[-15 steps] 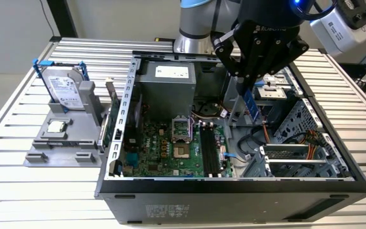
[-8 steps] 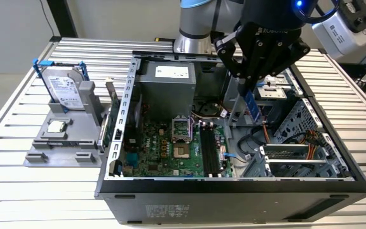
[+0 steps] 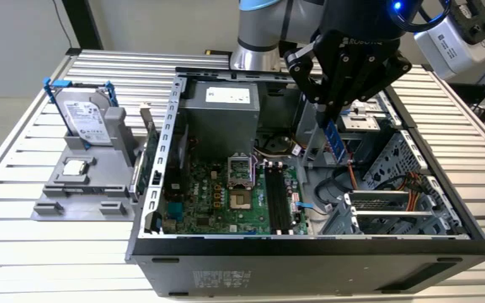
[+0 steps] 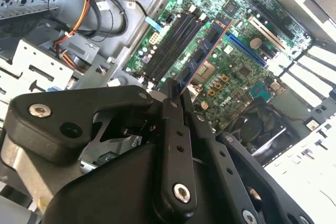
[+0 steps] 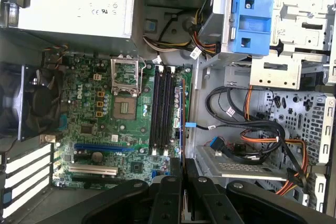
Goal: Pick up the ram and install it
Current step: 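Pick up the ram and move it above insertion slot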
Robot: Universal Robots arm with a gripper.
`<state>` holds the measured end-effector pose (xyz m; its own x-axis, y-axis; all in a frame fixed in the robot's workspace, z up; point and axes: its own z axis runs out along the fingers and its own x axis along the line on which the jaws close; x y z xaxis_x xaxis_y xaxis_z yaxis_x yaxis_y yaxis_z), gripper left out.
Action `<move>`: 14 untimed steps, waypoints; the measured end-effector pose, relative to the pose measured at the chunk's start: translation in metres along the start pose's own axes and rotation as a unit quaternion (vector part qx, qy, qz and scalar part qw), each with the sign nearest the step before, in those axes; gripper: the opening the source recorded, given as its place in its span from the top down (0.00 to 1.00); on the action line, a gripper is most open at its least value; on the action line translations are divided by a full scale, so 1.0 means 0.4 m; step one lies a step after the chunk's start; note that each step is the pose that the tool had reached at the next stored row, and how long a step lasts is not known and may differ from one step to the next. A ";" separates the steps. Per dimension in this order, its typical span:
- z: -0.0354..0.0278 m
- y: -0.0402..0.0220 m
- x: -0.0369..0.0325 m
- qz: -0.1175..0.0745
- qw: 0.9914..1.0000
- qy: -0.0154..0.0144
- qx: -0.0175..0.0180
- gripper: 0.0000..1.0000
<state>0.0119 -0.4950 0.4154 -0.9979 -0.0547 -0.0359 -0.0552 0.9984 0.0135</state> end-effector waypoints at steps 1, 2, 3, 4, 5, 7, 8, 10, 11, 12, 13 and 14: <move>0.000 0.000 0.000 0.000 1.000 0.000 0.000 1.00; 0.001 0.000 -0.001 0.000 1.000 0.000 0.000 1.00; 0.001 0.000 -0.001 0.000 1.000 0.000 0.000 1.00; 0.002 0.000 -0.002 0.000 1.000 0.000 0.000 1.00; 0.002 0.000 -0.002 0.000 1.000 0.000 0.000 1.00; 0.003 0.000 -0.003 0.000 1.000 0.000 0.000 1.00; 0.004 0.000 -0.003 0.000 1.000 0.000 0.000 1.00; 0.006 0.000 -0.004 0.000 1.000 0.000 0.000 1.00; 0.008 0.001 -0.005 0.000 1.000 0.000 0.000 1.00; 0.009 0.001 -0.007 0.000 1.000 0.000 0.000 1.00; 0.010 0.001 -0.008 0.000 1.000 0.000 0.000 1.00; 0.011 0.001 -0.009 0.000 1.000 0.000 0.000 1.00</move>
<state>0.0156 -0.4943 0.4112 -0.9979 -0.0542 -0.0359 -0.0547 0.9984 0.0136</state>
